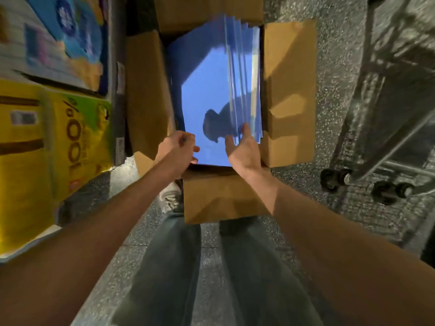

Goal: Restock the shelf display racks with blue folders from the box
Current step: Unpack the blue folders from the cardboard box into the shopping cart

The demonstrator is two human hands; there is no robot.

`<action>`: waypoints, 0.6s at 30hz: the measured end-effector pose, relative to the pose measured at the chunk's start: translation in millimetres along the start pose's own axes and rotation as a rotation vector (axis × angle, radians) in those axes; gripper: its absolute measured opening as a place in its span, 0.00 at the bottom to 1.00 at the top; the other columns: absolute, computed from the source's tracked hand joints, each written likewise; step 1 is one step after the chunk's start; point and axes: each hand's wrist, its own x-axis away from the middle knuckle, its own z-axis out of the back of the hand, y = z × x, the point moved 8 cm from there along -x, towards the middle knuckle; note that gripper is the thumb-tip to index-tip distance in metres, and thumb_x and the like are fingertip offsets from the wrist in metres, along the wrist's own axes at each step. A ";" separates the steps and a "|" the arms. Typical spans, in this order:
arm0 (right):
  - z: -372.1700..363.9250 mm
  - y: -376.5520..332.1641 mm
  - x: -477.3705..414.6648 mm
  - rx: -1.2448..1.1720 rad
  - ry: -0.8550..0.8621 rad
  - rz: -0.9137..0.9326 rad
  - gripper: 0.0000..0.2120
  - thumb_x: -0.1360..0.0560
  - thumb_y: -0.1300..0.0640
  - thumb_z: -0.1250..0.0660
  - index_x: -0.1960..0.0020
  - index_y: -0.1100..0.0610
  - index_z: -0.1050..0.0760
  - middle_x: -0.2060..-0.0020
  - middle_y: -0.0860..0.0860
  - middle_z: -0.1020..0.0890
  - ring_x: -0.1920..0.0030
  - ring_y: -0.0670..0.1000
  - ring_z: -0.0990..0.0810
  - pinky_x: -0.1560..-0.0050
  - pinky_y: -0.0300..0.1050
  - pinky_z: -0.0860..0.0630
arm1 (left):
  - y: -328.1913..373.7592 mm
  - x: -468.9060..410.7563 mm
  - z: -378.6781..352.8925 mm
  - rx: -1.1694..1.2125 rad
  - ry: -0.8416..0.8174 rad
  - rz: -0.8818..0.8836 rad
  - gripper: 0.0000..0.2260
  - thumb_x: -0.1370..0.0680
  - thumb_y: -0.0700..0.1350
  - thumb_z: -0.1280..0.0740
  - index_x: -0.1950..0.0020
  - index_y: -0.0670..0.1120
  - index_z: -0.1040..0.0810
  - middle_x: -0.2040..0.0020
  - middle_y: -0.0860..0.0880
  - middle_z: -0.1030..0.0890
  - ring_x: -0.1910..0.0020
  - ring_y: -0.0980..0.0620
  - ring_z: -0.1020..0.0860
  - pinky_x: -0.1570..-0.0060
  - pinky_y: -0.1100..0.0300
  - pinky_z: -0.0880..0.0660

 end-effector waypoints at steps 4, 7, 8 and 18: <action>-23.6 6.3 -10.6 -0.016 -0.015 -0.018 0.38 0.19 0.45 0.39 0.19 0.57 0.55 0.33 0.61 0.24 0.47 0.57 0.21 0.47 0.55 0.23 | -0.5 -16.0 -1.1 -0.040 0.012 -0.008 0.12 0.15 0.52 0.40 0.36 0.49 0.23 0.49 0.51 0.15 0.60 0.52 0.15 0.59 0.60 0.20; -26.1 5.6 -13.2 -0.166 0.050 -0.067 0.36 0.20 0.45 0.37 0.19 0.56 0.49 0.28 0.57 0.28 0.34 0.58 0.24 0.34 0.55 0.25 | -1.2 -23.4 5.6 -0.045 0.013 -0.020 0.13 0.15 0.52 0.40 0.35 0.49 0.24 0.49 0.51 0.15 0.60 0.53 0.15 0.59 0.61 0.20; -24.0 5.2 -13.4 -0.258 0.080 -0.097 0.33 0.19 0.46 0.37 0.21 0.56 0.45 0.27 0.55 0.29 0.31 0.57 0.26 0.33 0.51 0.26 | -1.2 -25.1 8.4 -0.037 0.011 -0.020 0.13 0.16 0.52 0.40 0.35 0.49 0.24 0.49 0.52 0.15 0.60 0.53 0.15 0.58 0.60 0.20; -48.3 -29.9 -5.8 -0.576 -0.192 -0.265 0.30 0.16 0.40 0.58 0.46 0.52 0.20 0.48 0.51 0.18 0.44 0.52 0.22 0.38 0.49 0.29 | 22.8 -27.8 28.4 -0.053 0.069 -0.088 0.20 0.18 0.60 0.39 0.29 0.53 0.30 0.48 0.59 0.22 0.54 0.62 0.22 0.65 0.71 0.30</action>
